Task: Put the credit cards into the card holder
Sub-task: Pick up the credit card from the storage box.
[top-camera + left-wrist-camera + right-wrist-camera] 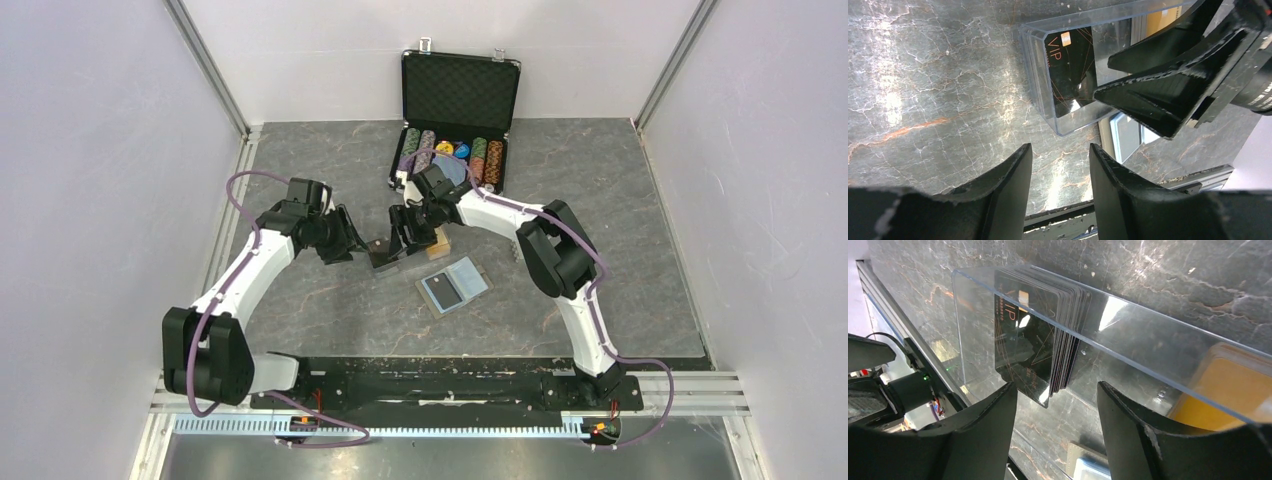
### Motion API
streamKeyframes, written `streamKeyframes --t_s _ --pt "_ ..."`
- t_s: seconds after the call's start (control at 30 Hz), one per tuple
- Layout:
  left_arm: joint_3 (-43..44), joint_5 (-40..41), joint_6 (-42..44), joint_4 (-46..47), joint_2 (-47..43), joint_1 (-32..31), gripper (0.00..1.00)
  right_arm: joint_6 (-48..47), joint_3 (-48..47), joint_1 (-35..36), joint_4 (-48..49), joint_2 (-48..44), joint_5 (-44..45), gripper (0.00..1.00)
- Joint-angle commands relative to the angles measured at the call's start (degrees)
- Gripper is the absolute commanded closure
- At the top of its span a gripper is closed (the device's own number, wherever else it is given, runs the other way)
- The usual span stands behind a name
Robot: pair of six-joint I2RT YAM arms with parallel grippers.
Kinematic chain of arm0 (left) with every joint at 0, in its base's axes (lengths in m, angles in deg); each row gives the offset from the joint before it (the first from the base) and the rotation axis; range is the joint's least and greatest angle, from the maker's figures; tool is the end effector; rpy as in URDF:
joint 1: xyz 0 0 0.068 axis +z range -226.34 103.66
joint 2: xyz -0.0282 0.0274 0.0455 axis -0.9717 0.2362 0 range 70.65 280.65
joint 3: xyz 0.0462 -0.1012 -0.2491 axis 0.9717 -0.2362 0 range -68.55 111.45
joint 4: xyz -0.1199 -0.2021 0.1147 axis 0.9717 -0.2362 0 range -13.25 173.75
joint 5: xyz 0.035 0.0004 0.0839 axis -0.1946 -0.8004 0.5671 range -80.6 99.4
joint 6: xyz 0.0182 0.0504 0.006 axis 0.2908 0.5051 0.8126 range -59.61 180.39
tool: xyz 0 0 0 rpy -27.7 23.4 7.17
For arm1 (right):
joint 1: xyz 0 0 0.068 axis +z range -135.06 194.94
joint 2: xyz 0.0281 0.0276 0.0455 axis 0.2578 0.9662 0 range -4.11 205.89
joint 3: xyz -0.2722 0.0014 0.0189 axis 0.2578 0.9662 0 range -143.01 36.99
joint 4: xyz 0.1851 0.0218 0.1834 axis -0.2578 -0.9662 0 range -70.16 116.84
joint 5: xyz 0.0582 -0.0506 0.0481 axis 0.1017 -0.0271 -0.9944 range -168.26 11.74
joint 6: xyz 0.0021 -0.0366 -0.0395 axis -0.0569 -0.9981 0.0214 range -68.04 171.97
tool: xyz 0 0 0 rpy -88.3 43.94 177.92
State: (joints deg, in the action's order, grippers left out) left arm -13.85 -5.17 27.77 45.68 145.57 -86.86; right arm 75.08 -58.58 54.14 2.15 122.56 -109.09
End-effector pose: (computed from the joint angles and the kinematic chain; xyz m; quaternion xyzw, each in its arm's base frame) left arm 0.2529 -0.0561 0.2477 -0.1489 0.9431 -0.2131 0.2072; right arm 0.3584 0.3158 0.1637 -0.2063 0.9014 0.3642 0.1112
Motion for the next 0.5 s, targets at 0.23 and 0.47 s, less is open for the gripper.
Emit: streamKeyframes --t_s 0.23,0.47 --pt "1.14 -0.55 3.03 -0.52 0.77 0.07 0.48 -0.18 -2.89 2.18 1.78 3.66 -0.31 0.48" --pt "0.42 -1.07 3.06 -0.35 0.74 0.07 0.49 0.05 -3.61 2.33 1.23 3.51 0.39 0.98"
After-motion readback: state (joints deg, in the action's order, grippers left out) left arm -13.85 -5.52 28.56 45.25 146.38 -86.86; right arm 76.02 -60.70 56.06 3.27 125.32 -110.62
